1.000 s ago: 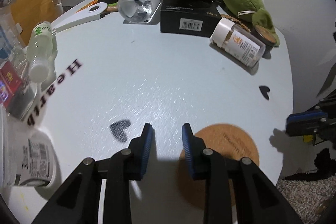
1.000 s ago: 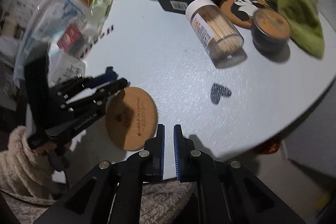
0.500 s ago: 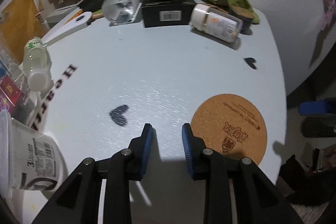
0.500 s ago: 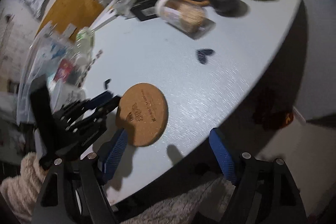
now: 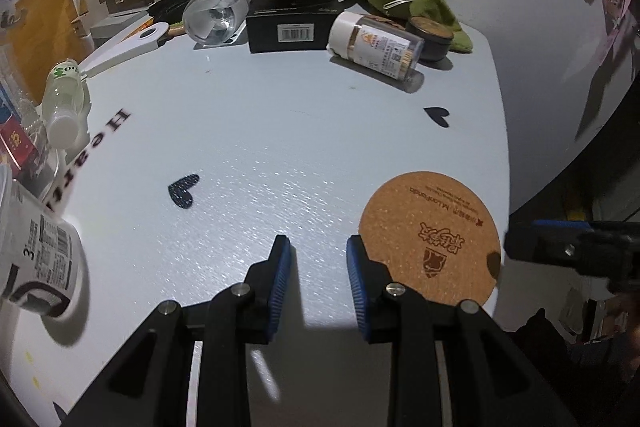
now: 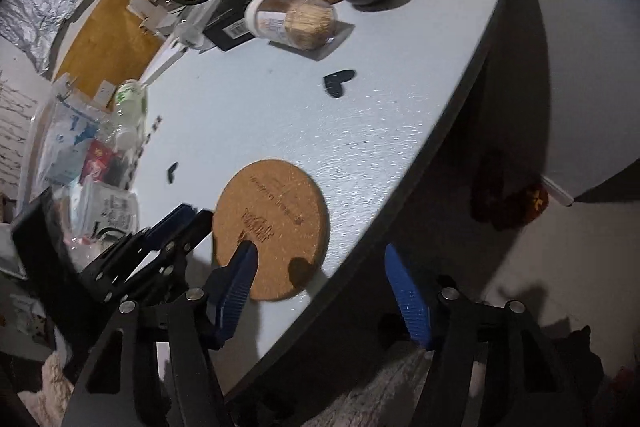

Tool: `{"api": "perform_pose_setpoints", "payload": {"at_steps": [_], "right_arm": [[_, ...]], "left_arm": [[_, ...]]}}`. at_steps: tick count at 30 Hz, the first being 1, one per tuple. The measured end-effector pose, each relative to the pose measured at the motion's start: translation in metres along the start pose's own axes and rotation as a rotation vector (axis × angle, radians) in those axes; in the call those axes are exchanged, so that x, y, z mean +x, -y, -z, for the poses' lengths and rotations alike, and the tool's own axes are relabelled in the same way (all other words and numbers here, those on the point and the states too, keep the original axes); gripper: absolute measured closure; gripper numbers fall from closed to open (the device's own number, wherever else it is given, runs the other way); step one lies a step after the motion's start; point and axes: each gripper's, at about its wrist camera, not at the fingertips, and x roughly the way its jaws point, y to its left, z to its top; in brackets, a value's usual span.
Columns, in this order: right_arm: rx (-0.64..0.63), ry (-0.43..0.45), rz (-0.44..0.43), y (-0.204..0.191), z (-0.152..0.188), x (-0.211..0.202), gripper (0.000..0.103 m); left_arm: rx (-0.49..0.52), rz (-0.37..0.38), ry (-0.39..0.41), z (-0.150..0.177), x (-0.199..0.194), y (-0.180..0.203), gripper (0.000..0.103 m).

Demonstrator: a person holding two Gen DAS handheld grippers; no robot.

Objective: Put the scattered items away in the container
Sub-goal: 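Grip the plain cork coaster edge with the right tool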

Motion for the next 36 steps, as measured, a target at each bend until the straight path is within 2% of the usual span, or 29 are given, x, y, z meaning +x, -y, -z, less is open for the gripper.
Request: {"api": "perform_pose_setpoints", "payload": {"at_steps": [7,15,16,17,21,32,36], "right_arm": [[0.025,-0.006,0.025,0.013,0.005,0.005,0.037],[0.068,-0.004,-0.047,0.023,0.008,0.008,0.037],[0.071,-0.006,-0.053,0.024,0.008,0.008,0.040],[0.075,-0.008,-0.059,0.025,0.008,0.009,0.049],[0.094,-0.016,-0.082,0.030,0.009,0.011,0.051],[0.090,0.027,-0.095,0.027,0.006,-0.009,0.075],[0.087,0.048,-0.139,0.021,0.001,-0.025,0.085]], "left_arm": [[0.002,-0.013,0.029,0.007,-0.002,0.013,0.076],[0.008,0.008,0.040,0.011,-0.004,0.026,0.076],[0.011,0.010,0.042,0.011,-0.004,0.028,0.076],[0.014,0.013,0.043,0.012,-0.004,0.030,0.076],[0.032,0.022,0.045,0.014,-0.005,0.037,0.076],[0.037,0.019,0.045,0.012,-0.004,0.040,0.076],[0.033,0.021,0.044,0.012,-0.004,0.039,0.076]]}}
